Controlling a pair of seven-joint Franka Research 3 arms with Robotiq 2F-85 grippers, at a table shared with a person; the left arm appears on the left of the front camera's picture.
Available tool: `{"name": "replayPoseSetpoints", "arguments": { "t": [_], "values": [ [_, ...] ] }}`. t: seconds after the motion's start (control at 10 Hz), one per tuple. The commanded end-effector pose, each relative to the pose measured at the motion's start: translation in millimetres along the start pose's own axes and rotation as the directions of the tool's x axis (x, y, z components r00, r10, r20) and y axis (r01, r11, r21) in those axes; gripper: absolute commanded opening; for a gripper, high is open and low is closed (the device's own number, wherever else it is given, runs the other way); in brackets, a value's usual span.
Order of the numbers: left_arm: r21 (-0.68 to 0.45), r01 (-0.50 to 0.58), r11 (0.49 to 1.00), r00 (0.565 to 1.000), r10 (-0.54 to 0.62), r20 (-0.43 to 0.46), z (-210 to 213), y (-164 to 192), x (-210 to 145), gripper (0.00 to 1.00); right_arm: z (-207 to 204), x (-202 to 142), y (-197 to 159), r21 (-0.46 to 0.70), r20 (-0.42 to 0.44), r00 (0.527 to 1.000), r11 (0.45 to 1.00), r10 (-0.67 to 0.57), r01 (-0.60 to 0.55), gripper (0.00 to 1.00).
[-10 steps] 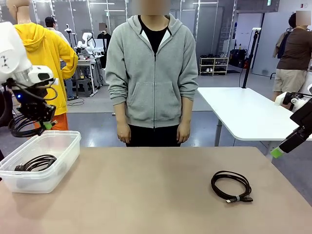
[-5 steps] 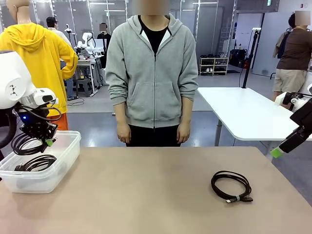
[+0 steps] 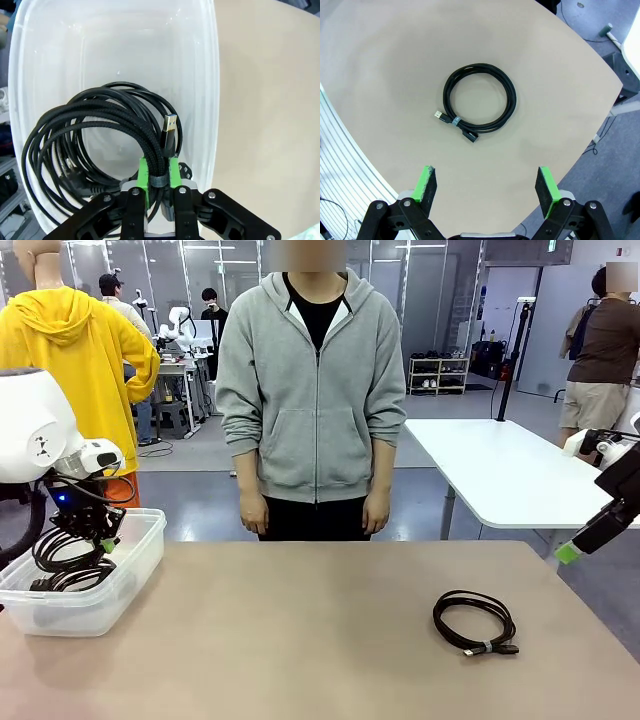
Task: Organize and store the cables.
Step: Place the USB Extension Cable into the Organizing box.
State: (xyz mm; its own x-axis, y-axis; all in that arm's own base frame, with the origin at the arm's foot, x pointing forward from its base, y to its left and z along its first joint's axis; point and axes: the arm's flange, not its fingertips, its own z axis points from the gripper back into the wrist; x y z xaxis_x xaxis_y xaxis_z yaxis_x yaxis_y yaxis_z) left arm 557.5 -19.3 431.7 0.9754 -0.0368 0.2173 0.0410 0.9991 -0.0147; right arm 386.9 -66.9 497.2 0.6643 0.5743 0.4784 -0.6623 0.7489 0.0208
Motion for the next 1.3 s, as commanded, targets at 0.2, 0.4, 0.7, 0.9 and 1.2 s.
{"name": "replayPoseSetpoints", "arguments": {
  "t": [0.2, 0.4, 0.7, 0.9, 1.2],
  "values": [
    [0.021, -0.047, 0.999, 0.999, 0.046, 0.015, 0.8, 3.1, 5.7, 0.78, 1.5, 2.1, 0.6, -0.010, -0.009, 1.000, 1.000, -0.025, 0.025, 1.00],
    [0.056, -0.034, 0.998, 0.999, 0.035, -0.012, -2.2, -0.3, -0.7, 1.00, 1.5, 2.1, 0.6, -0.010, -0.009, 1.000, 1.000, -0.025, 0.025, 1.00],
    [0.036, -0.023, 0.999, 1.000, 0.023, -0.005, -3.2, 2.2, 0.6, 1.00, 1.5, 2.1, 0.6, -0.010, -0.009, 1.000, 1.000, -0.025, 0.025, 1.00],
    [0.036, -0.023, 0.999, 1.000, 0.023, -0.005, -3.2, 2.2, 0.6, 1.00, 1.5, 2.1, 0.6, -0.010, -0.009, 1.000, 1.000, -0.025, 0.025, 1.00],
    [0.036, -0.023, 0.999, 1.000, 0.023, -0.005, -3.2, 2.2, 0.6, 1.00, 1.5, 2.1, 0.6, -0.010, -0.009, 1.000, 1.000, -0.025, 0.025, 1.00]
  ]
}}
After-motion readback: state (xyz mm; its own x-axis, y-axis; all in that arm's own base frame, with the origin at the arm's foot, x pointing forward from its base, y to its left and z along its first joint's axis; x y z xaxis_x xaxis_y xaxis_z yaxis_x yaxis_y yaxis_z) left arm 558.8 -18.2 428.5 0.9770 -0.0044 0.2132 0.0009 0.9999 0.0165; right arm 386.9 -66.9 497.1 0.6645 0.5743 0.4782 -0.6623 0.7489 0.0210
